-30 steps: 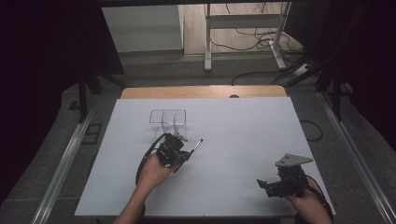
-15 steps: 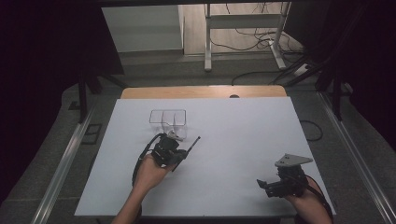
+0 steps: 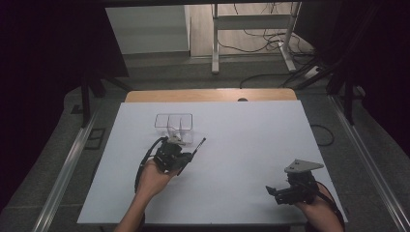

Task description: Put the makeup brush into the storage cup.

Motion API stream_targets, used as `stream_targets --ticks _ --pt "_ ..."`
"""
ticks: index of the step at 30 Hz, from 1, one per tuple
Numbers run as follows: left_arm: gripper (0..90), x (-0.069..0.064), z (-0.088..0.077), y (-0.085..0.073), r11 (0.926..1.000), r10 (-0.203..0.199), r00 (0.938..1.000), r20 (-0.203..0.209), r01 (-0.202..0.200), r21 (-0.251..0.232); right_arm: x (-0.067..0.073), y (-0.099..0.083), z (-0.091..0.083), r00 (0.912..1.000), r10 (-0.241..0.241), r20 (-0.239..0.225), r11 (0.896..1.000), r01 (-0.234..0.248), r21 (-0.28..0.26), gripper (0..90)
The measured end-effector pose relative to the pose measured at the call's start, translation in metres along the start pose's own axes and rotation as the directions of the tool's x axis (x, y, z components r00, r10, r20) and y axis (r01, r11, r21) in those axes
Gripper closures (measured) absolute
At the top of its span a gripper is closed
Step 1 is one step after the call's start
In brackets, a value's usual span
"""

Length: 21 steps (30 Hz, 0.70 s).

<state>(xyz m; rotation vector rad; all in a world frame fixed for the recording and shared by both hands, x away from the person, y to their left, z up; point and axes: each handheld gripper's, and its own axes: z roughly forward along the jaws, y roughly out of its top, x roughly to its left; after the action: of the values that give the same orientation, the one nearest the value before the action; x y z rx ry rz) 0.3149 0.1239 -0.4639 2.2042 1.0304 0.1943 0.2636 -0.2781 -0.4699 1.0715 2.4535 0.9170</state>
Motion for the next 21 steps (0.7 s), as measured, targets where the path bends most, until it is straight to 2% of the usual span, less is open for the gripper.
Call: stream_targets --ticks 9,21 --pt "84.0 0.005 -0.012 -0.001 0.9961 -0.007 0.9997 -0.023 0.005 -0.088 0.0 0.0 0.0 1.0 0.0 -0.001 1.0 0.0 0.001 3.3" --pt "84.0 0.01 -0.017 -0.003 0.9885 -0.023 0.9985 -0.049 0.016 -0.15 0.0 0.0 0.001 1.0 0.001 -0.003 1.0 -0.001 0.004 3.4"
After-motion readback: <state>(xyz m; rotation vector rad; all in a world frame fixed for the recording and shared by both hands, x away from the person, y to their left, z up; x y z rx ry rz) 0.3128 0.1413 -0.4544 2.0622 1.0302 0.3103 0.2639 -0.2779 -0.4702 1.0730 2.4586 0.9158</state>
